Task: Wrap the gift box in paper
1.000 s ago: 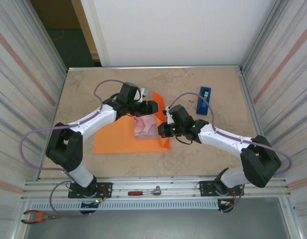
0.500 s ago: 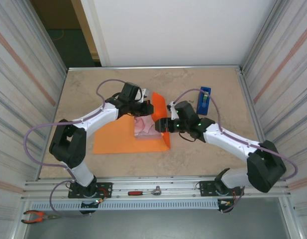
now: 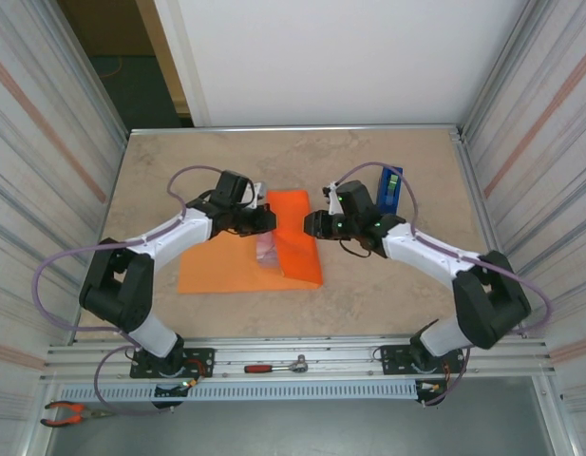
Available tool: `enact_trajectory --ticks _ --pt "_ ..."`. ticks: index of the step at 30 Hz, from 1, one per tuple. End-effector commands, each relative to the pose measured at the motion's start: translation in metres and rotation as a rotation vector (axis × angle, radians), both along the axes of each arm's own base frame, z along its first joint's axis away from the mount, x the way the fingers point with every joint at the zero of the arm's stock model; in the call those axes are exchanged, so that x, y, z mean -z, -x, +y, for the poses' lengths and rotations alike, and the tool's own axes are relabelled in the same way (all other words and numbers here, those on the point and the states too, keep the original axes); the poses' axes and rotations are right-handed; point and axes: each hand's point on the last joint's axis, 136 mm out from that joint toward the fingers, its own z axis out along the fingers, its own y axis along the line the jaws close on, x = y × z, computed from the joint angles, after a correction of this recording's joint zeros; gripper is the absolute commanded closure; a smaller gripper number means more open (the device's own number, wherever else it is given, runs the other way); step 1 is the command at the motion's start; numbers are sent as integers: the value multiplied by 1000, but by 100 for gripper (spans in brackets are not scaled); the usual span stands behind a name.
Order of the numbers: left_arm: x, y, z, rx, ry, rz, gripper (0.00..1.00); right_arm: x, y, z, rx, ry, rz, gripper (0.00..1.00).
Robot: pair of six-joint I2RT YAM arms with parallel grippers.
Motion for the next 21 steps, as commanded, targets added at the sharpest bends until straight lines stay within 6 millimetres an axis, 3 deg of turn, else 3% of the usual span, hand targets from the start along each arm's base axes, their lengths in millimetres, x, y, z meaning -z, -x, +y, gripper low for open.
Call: enact_trajectory --ticks 1,5,12,13,18,21 --pt "-10 -4 11 -17 -9 -54 100 -10 -5 27 -48 -42 -19 79" --pt "-3 -7 21 -42 -18 -43 100 10 -7 45 -69 -20 9 84" --pt "-1 -8 28 -54 -16 -36 100 45 -9 54 -61 6 69 91" --pt "-2 -8 31 -58 -18 -35 96 49 -7 54 -63 10 77 92" --pt "-8 -15 57 -147 -33 -45 51 60 -1 51 -62 25 95 93" --pt "-7 -17 60 -154 -36 -33 40 63 1 51 -64 27 102 93"
